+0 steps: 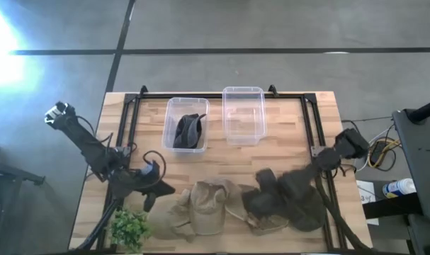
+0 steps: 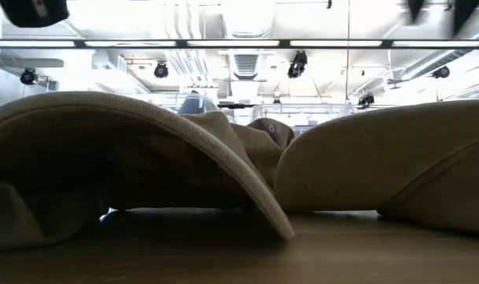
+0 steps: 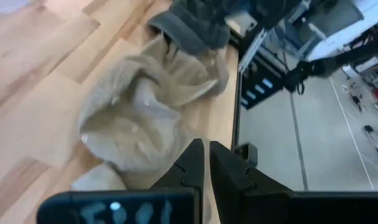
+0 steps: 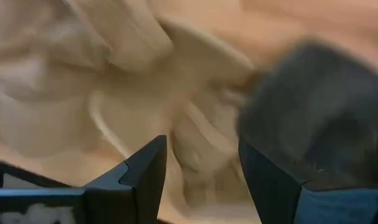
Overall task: Pick & Place hat
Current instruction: Put the gray cap into the left transparent bin
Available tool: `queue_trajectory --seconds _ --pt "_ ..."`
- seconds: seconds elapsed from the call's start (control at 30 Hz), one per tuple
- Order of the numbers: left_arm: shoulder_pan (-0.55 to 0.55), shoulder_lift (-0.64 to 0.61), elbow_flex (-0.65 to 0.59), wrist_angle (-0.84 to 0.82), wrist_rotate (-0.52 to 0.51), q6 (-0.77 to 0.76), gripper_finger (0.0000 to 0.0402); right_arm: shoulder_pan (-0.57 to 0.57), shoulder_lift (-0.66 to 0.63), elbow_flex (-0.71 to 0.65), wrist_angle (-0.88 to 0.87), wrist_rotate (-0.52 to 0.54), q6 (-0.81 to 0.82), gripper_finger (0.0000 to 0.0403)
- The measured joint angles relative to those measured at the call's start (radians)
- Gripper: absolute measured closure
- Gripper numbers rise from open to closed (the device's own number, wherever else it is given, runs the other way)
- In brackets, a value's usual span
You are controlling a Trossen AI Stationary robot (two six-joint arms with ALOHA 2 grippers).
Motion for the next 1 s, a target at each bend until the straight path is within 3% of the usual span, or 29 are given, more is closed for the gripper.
queue_trajectory --seconds 0.27,0.43,0.6,0.7,0.83,1.0 --pt "0.109 0.110 0.000 0.040 0.189 -0.028 0.0381 0.171 0.041 -0.065 -0.081 -0.050 0.364 0.0209" --pt "0.128 0.196 0.000 0.065 0.197 -0.083 0.0381 0.201 0.043 -0.176 -0.086 -0.138 0.390 0.0209" --pt "0.128 0.261 0.000 0.124 0.207 -0.110 0.0381 0.205 0.042 -0.299 -0.063 -0.144 0.390 0.0209" --pt "0.128 0.281 0.000 0.129 0.222 -0.126 0.0381 0.189 0.030 -0.382 0.065 -0.126 0.374 0.0209" --pt "0.127 0.294 0.000 0.129 0.237 -0.134 0.0381 0.156 0.018 -0.512 0.389 -0.049 0.346 0.0209" --pt "0.127 0.294 0.000 0.129 0.222 -0.138 0.0381 0.107 0.020 -0.620 0.762 0.180 0.324 0.0209"
